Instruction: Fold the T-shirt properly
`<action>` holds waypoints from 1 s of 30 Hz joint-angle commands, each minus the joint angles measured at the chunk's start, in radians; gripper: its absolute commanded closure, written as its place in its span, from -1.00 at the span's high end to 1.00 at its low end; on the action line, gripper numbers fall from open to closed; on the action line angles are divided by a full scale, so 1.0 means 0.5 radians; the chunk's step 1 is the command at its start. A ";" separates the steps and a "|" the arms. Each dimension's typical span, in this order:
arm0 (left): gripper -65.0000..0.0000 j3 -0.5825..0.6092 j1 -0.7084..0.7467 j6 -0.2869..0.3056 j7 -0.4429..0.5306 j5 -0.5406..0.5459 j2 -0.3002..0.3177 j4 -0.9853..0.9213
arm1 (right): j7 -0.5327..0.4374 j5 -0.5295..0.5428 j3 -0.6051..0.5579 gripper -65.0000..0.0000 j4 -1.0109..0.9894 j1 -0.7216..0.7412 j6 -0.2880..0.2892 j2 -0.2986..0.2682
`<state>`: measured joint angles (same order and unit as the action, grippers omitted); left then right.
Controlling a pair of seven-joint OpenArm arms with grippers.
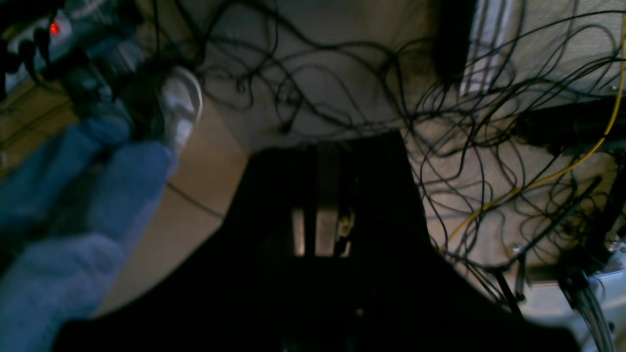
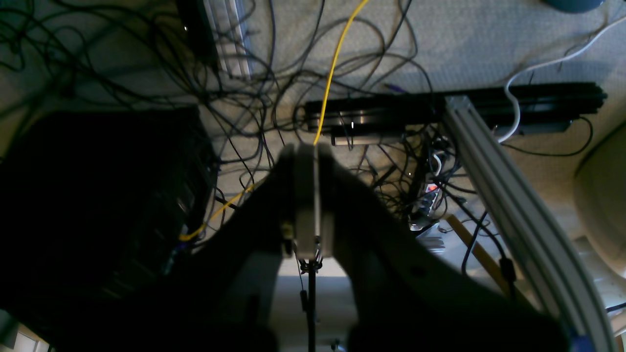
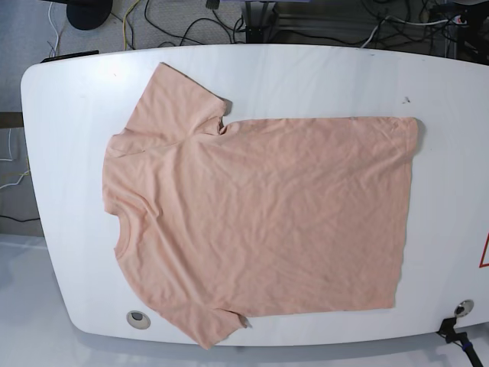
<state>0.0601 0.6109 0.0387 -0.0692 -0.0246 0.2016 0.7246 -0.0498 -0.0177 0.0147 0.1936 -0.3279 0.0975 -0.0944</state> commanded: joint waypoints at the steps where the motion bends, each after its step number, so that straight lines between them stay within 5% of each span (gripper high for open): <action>1: -1.00 -0.004 0.097 -0.001 0.007 -0.006 0.037 0.143 | 0.007 0.020 0.002 -0.99 0.070 -0.086 0.005 -0.018; 21: -1.00 -0.017 0.884 -0.007 0.031 -0.026 0.129 1.378 | -0.039 0.067 0.020 -0.98 1.528 -1.081 0.001 -0.235; 30: -1.00 -0.021 1.111 -0.026 0.043 -0.027 0.214 1.902 | 0.157 0.120 0.123 -0.97 2.520 -1.476 -0.002 -0.304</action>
<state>0.0505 1.1408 0.0284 -0.0788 -0.0414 0.2993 1.6249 0.0608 0.0315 0.0578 1.3834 -1.0374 0.0990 -0.2382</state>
